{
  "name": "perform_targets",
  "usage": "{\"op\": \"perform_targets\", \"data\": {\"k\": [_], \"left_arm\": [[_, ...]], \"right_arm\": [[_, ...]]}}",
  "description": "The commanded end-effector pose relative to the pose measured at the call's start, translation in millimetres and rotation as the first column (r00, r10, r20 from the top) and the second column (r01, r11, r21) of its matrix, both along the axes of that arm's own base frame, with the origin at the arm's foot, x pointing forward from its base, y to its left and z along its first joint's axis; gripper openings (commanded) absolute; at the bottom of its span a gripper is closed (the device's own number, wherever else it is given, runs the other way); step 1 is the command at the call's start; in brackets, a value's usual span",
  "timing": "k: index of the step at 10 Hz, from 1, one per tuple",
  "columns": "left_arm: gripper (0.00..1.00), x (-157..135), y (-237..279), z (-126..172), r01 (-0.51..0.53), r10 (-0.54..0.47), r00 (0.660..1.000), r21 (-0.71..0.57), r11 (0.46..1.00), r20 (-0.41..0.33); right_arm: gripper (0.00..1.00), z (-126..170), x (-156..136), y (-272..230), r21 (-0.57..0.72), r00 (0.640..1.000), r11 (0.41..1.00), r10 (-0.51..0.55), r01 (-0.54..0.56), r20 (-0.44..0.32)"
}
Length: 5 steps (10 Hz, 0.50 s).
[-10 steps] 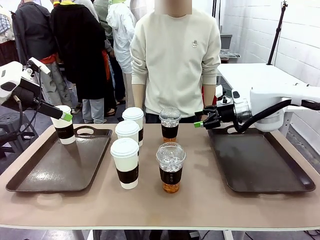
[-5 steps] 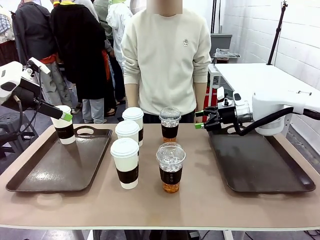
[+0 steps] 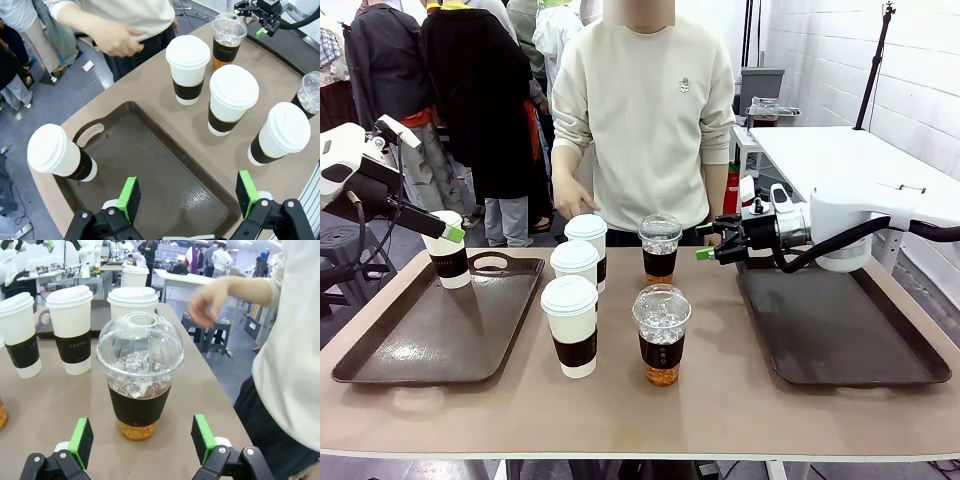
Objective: Distribute the coffee onto the tray.
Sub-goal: Pick up one iced Americano and place it on the right Handle tray.
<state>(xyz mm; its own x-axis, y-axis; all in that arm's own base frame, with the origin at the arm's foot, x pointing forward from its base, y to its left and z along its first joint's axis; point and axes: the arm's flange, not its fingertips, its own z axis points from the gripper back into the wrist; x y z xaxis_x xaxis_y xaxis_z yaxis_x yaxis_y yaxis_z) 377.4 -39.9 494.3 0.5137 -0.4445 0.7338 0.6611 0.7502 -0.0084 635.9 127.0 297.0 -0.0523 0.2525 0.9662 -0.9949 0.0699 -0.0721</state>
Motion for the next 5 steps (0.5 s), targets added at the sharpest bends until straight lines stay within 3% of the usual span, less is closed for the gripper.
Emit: {"op": "perform_targets", "data": {"k": [1, 5], "left_arm": [[1.0, 0, 1, -1, 0.003, -0.003, 1.0, -0.005, 1.0, -0.005], [1.0, 0, 1, -1, 0.003, -0.003, 1.0, -0.005, 1.0, -0.005]], "right_arm": [[1.0, -4, 15, 13, 0.008, 0.999, 1.0, 0.025, -0.025, -0.044], [1.0, -13, 21, 25, 0.033, 0.997, 0.999, 0.02, -0.018, -0.07]]}}
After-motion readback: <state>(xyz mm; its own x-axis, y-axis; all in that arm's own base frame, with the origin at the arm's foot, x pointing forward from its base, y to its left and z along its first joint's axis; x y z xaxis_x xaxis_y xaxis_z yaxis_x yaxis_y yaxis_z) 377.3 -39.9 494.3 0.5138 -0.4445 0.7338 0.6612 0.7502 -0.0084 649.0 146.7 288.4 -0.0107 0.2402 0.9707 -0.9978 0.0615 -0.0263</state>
